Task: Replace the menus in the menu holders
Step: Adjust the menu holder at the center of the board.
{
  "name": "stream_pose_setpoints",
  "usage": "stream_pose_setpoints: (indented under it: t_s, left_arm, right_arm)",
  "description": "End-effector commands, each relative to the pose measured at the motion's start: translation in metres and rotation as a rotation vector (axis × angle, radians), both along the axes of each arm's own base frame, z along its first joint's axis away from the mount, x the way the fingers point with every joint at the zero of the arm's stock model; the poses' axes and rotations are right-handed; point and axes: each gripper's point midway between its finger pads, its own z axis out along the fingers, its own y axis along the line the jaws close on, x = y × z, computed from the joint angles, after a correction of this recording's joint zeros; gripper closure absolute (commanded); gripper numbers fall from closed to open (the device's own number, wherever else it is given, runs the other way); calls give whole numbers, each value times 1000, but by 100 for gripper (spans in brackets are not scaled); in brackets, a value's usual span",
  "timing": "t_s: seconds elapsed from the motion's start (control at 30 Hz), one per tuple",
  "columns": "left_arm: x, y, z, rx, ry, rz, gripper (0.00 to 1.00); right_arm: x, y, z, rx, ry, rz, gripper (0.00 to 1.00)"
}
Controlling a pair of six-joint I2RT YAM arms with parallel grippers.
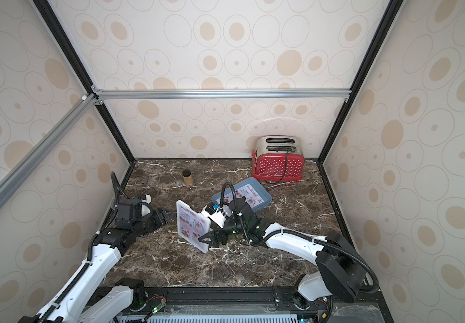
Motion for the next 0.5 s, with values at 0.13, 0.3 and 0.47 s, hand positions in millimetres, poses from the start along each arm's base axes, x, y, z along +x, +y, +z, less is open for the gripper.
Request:
stream_pose_setpoints:
  t_s: [0.13, 0.3, 0.47]
  left_arm:
    - [5, -19, 7, -26, -31, -74, 33]
    - [5, -27, 10, -36, -43, -91, 33]
    - [-4, -27, 9, -34, -40, -93, 33]
  right_arm:
    - [16, -31, 14, -74, -43, -216, 39]
    - [25, -53, 52, -120, 26, -379, 55]
    - [28, -48, 81, -161, 221, -453, 65]
